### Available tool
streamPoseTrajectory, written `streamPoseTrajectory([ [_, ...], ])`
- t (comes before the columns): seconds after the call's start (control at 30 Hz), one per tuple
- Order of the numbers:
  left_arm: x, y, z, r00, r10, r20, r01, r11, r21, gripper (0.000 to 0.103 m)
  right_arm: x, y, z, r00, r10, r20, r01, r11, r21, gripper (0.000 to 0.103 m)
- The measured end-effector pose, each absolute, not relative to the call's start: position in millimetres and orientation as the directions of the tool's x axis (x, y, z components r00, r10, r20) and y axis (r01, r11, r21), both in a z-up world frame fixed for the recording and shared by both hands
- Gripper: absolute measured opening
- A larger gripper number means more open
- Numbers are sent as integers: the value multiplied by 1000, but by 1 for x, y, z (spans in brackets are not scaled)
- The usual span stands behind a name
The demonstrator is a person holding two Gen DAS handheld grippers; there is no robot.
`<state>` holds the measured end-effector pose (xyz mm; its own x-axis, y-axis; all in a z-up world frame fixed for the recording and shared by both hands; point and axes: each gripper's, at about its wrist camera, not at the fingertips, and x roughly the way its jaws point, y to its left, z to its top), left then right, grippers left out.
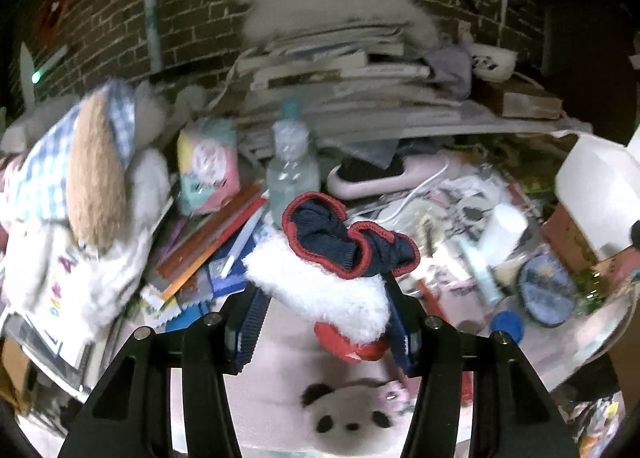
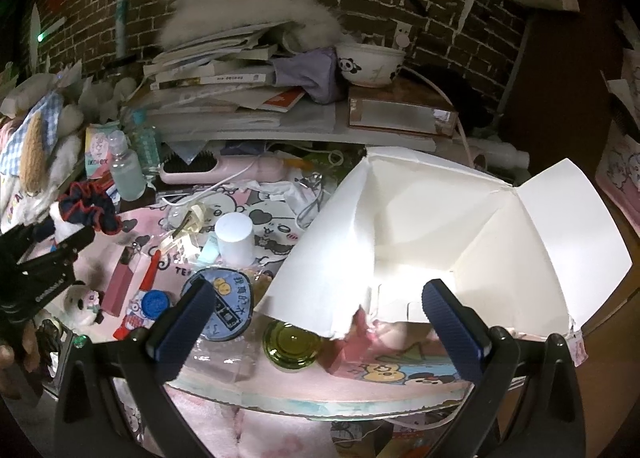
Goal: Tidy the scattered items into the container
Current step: 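Lift the navy-and-red scrunchie in the left gripper toward the white box, then lower the scrunchie into the white box and open the left gripper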
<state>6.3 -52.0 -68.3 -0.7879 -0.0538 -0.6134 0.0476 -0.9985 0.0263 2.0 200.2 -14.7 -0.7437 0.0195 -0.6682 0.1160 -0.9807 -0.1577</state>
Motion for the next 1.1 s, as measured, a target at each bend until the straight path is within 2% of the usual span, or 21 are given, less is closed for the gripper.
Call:
streamPoseTrajectory([
  [0.4, -4, 10, -20, -825, 41, -563, -85, -995, 53, 49, 10, 235, 0, -764, 47, -643, 43, -991, -124, 103],
  [1.1, -26, 139, 27, -780, 243, -576, -350, -933, 81, 49, 17, 315, 6, -771, 121, -625, -109, -992, -58, 103],
])
